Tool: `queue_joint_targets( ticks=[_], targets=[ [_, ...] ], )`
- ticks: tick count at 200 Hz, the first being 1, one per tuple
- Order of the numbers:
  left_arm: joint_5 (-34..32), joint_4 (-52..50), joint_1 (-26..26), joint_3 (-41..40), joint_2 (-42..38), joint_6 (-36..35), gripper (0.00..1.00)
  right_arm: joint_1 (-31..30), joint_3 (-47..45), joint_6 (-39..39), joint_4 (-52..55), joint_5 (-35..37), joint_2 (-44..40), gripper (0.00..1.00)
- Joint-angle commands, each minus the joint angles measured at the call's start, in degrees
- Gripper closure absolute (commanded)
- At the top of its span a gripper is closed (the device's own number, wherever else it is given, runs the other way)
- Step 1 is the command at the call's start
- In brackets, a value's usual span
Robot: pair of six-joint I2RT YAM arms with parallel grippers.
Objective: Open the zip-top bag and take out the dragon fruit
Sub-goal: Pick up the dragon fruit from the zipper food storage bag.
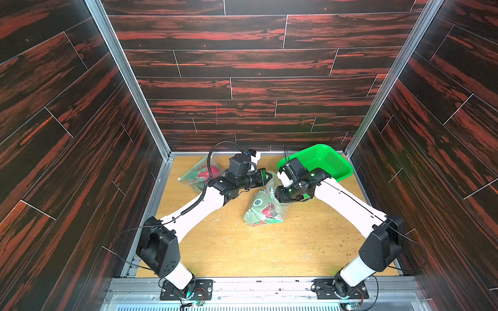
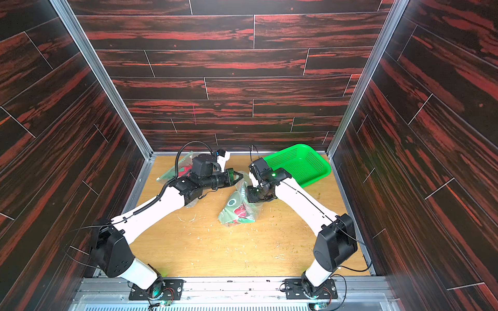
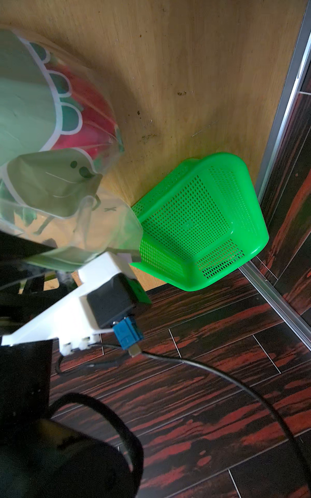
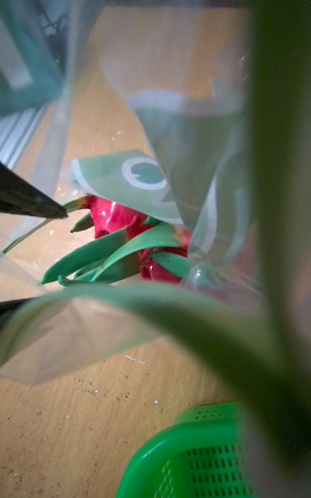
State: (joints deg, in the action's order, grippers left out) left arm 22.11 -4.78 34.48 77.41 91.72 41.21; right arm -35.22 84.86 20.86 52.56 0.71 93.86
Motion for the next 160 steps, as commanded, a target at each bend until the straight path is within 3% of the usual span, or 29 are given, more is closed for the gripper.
queue_joint_targets(
  ticks=[1, 118, 139, 160],
  targets=[
    [0.4, 3.4, 0.3, 1.4, 0.3, 0.7, 1.0, 0.7, -1.7, 1.0, 0.5, -0.1, 1.2, 0.53],
    [1.8, 6.9, 1.6, 3.0, 4.7, 2.3, 1.0, 4.7, -10.4, 1.9, -8.7, -4.1, -1.3, 0.63],
    [1.9, 6.8, 1.7, 3.3, 5.0, 2.3, 1.0, 5.1, -10.7, 1.4, -9.7, -3.7, -1.2, 0.69],
    [2.0, 6.6, 1.7, 3.4, 5.3, 2.2, 1.0, 5.3, -11.0, 0.8, -10.3, -4.4, -1.1, 0.81]
  ],
)
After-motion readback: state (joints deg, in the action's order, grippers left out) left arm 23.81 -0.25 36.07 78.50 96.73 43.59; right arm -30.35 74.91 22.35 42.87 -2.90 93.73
